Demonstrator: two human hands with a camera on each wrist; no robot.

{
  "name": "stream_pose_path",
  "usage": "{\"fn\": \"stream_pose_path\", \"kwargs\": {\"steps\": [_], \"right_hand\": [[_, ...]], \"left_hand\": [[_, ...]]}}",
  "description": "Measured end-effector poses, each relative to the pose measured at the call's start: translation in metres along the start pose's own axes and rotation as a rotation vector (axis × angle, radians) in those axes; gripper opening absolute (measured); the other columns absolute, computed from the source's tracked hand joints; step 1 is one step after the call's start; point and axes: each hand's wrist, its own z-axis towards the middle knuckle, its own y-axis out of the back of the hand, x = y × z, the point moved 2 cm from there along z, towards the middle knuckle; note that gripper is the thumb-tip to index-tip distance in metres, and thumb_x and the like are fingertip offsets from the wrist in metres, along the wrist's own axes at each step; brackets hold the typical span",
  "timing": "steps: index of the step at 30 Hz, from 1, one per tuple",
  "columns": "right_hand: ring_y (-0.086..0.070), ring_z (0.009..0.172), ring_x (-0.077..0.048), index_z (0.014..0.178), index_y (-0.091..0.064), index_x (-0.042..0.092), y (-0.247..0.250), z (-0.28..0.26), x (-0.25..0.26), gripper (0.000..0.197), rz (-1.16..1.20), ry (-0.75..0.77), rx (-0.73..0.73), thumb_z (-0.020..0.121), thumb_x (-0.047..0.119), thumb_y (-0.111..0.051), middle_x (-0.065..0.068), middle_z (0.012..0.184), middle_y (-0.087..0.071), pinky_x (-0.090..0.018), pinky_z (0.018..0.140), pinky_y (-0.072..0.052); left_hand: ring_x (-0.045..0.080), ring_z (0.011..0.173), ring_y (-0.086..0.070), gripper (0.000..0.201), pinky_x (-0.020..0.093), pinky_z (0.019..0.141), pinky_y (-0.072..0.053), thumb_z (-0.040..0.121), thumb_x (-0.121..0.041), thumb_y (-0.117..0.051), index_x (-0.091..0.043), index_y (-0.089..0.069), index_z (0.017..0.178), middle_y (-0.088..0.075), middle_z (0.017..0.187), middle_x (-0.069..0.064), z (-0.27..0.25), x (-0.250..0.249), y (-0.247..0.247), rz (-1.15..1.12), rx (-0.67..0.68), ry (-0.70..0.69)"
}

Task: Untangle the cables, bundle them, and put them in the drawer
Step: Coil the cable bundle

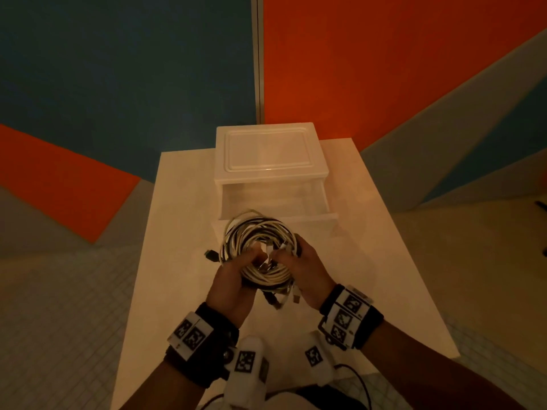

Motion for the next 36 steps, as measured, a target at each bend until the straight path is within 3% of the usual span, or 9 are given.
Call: {"fn": "stream_pose_path", "kwargs": {"steps": [4,8,12,16,19,21,24,31,36], "right_hand": [[-0.067,0.103,-0.030,0.112,-0.063,0.013,-0.005,-0.002,0.006,0.032,-0.005,0.016,0.008,0.082,0.022,-0.071,-0.012,0.108,-0.070,-0.049,0.093,-0.053],[-0.068,0.106,-0.028,0.119,-0.063,0.015,-0.006,-0.005,0.013,0.041,0.165,-0.035,0.030,0.080,0.019,-0.077,-0.010,0.114,-0.071,-0.048,0.095,-0.053],[-0.070,0.100,-0.029,0.120,-0.064,0.022,-0.010,-0.006,0.012,0.051,0.261,-0.113,-0.001,0.072,0.018,-0.084,-0.008,0.111,-0.073,-0.047,0.086,-0.057],[-0.073,0.088,-0.031,0.111,-0.068,0.030,-0.015,-0.005,0.008,0.051,0.179,-0.114,-0.082,0.066,0.017,-0.087,-0.006,0.101,-0.075,-0.056,0.072,-0.058],[-0.073,0.083,-0.036,0.113,-0.068,0.030,-0.013,-0.004,0.004,0.056,0.187,-0.089,-0.123,0.068,-0.001,-0.079,-0.011,0.097,-0.075,-0.053,0.066,-0.059],[-0.072,0.083,-0.038,0.117,-0.067,0.028,-0.010,-0.001,0.004,0.061,0.178,-0.067,-0.141,0.068,-0.008,-0.075,-0.013,0.097,-0.075,-0.050,0.065,-0.058],[-0.071,0.082,-0.040,0.122,-0.064,0.024,-0.003,0.006,0.007,0.065,0.146,-0.061,-0.160,0.066,-0.008,-0.075,-0.015,0.099,-0.074,-0.048,0.063,-0.057],[-0.069,0.061,-0.032,0.122,-0.063,0.029,0.008,0.026,0.014,0.069,-0.018,-0.138,-0.165,0.063,-0.002,-0.079,-0.014,0.094,-0.074,-0.036,0.050,-0.054],[-0.066,0.055,-0.029,0.116,-0.067,0.020,0.025,0.045,0.022,0.055,-0.066,-0.173,-0.197,0.067,-0.004,-0.074,-0.010,0.076,-0.072,-0.034,0.050,-0.053]], "left_hand": [[0.017,0.071,-0.058,0.014,0.037,0.072,-0.059,0.094,-0.016,-0.057,-0.008,-0.068,0.096,-0.056,0.070,0.005,0.006,0.004,0.001,-0.142,-0.134,-0.032],[0.027,0.083,-0.063,0.026,0.047,0.087,-0.055,0.098,-0.025,-0.052,-0.001,-0.062,0.093,-0.057,0.073,0.012,0.006,0.011,0.000,-0.198,-0.162,-0.050],[0.025,0.078,-0.060,0.031,0.041,0.082,-0.054,0.099,-0.027,-0.049,-0.006,-0.057,0.078,-0.059,0.066,0.008,0.011,0.014,-0.002,-0.242,-0.162,-0.069],[0.034,0.105,-0.065,0.041,0.045,0.092,-0.051,0.098,-0.028,-0.051,0.006,-0.059,0.119,-0.069,0.109,0.021,0.011,0.020,-0.002,-0.152,-0.183,-0.095],[0.016,0.081,-0.069,0.031,0.031,0.074,-0.056,0.096,-0.020,-0.055,0.002,-0.059,0.118,-0.070,0.087,0.007,0.012,0.019,0.000,-0.047,-0.206,-0.123],[0.009,0.071,-0.066,0.016,0.026,0.067,-0.052,0.095,-0.016,-0.057,-0.006,-0.064,0.105,-0.070,0.072,-0.002,0.014,0.014,0.002,0.045,-0.154,-0.070],[0.013,0.082,-0.065,0.012,0.030,0.074,-0.045,0.087,-0.018,-0.068,-0.018,-0.068,0.099,-0.072,0.082,-0.003,0.020,0.003,0.010,0.224,-0.037,0.040],[0.027,0.094,-0.070,0.039,0.031,0.073,-0.054,0.080,-0.018,-0.076,-0.001,-0.064,0.112,-0.074,0.098,0.015,0.043,-0.021,0.027,0.508,0.018,0.003],[0.024,0.099,-0.070,0.060,0.032,0.073,-0.055,0.078,-0.054,-0.071,-0.014,-0.060,0.122,-0.071,0.112,0.007,0.063,-0.035,0.027,0.726,0.297,0.036]]}}
